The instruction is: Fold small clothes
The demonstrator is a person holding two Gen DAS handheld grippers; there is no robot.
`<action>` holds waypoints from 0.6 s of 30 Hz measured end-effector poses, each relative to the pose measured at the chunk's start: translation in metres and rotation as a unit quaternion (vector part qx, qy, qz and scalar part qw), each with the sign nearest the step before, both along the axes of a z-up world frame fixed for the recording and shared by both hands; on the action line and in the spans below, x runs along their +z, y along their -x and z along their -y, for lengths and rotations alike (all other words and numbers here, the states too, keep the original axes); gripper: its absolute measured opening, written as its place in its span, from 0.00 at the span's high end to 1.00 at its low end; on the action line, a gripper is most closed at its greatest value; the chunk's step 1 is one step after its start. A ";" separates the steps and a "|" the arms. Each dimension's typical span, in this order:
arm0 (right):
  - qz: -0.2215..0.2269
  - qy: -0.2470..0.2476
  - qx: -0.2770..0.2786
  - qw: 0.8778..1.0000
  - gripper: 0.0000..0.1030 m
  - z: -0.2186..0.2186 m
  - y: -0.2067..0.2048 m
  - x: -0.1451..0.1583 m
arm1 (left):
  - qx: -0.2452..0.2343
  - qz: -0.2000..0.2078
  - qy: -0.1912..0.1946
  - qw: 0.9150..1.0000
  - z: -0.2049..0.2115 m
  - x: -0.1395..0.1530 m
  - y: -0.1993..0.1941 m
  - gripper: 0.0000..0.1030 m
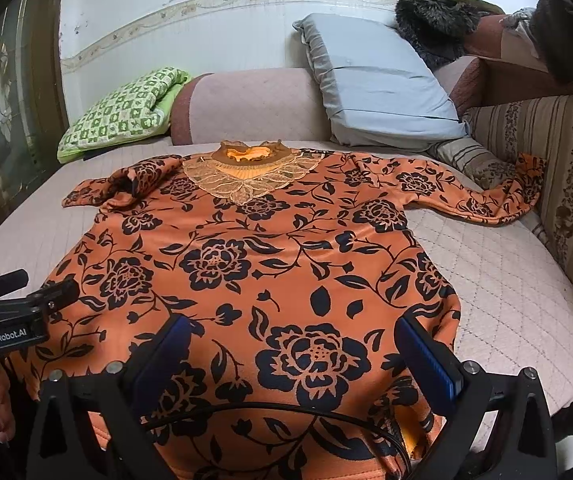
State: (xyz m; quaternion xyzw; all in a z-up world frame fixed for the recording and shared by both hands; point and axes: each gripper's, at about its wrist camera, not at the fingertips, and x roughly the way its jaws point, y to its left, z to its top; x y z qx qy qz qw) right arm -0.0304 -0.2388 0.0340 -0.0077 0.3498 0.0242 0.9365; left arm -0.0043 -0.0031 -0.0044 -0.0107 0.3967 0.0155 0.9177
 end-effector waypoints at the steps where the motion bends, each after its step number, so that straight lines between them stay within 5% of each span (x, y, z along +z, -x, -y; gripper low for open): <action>1: 0.000 0.000 0.000 1.000 0.00 0.000 0.000 0.000 | -0.001 0.000 0.000 1.000 0.000 0.000 0.000 0.00; 18: 0.003 -0.004 -0.002 1.000 0.00 0.004 0.000 0.003 | -0.006 0.000 -0.004 1.000 0.001 0.000 0.000 0.00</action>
